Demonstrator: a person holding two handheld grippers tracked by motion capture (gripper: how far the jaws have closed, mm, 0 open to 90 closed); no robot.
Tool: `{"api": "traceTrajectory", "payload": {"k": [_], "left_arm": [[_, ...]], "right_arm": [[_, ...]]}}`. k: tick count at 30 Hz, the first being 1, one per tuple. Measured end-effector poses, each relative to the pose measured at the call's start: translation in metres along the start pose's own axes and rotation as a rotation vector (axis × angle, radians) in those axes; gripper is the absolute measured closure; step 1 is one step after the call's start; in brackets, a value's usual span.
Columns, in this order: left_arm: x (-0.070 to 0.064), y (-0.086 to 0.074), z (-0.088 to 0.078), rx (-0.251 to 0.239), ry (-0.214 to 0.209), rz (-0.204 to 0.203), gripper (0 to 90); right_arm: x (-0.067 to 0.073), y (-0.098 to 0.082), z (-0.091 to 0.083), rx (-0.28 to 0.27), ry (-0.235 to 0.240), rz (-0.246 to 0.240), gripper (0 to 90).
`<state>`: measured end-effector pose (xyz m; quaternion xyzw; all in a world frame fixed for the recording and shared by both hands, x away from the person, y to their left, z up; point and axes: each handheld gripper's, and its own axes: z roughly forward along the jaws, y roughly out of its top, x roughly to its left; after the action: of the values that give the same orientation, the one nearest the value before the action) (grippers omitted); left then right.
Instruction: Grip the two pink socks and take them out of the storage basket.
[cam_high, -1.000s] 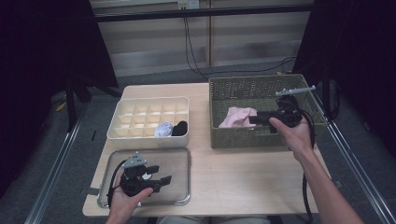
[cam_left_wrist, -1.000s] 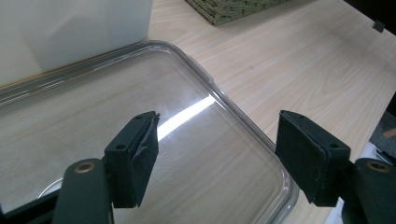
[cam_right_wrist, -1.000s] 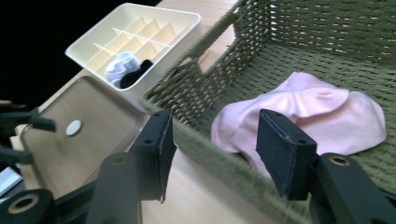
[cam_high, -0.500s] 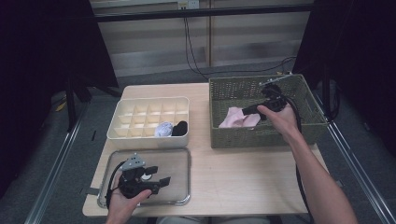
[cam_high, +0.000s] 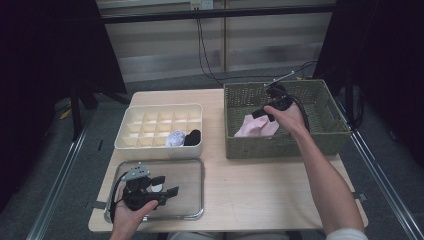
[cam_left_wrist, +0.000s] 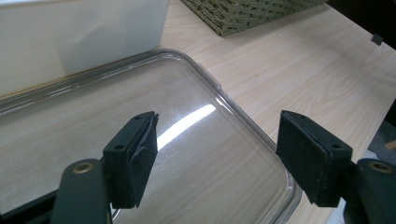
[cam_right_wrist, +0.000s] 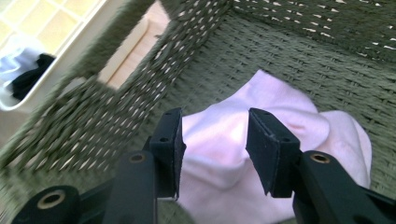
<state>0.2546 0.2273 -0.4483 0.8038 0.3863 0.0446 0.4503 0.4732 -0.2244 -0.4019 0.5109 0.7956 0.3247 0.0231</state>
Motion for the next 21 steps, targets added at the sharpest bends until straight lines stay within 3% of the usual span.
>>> {"api": "traceTrajectory", "payload": {"k": [2, 6, 8, 11, 13, 17, 21], "left_arm": [[0.0, 0.0, 0.0, 0.001, 0.0, 0.002, 29.2], [0.002, -0.002, 0.0, -0.001, -0.002, -0.007, 29.3], [0.004, -0.002, 0.001, 0.0, -0.007, -0.011, 29.3], [0.004, -0.002, 0.001, -0.002, -0.007, -0.013, 29.3], [0.005, -0.002, -0.001, -0.004, -0.004, -0.009, 29.3], [0.007, -0.003, -0.001, -0.009, -0.007, -0.017, 29.2], [0.008, -0.003, 0.0, -0.004, -0.011, -0.018, 29.2]], "right_arm": [[-0.006, 0.003, 0.007, 0.017, -0.016, 0.002, 55.2], [-0.022, 0.002, 0.021, 0.06, -0.011, 0.074, 56.2], [-0.026, 0.005, 0.024, 0.073, -0.012, 0.071, 56.9], [-0.031, 0.008, 0.027, 0.066, -0.031, 0.086, 55.9], [-0.037, 0.009, 0.029, 0.07, -0.072, 0.087, 55.2], [-0.049, 0.005, 0.034, 0.092, -0.068, 0.153, 52.9], [-0.052, 0.006, 0.036, 0.088, -0.09, 0.172, 50.0]]}}
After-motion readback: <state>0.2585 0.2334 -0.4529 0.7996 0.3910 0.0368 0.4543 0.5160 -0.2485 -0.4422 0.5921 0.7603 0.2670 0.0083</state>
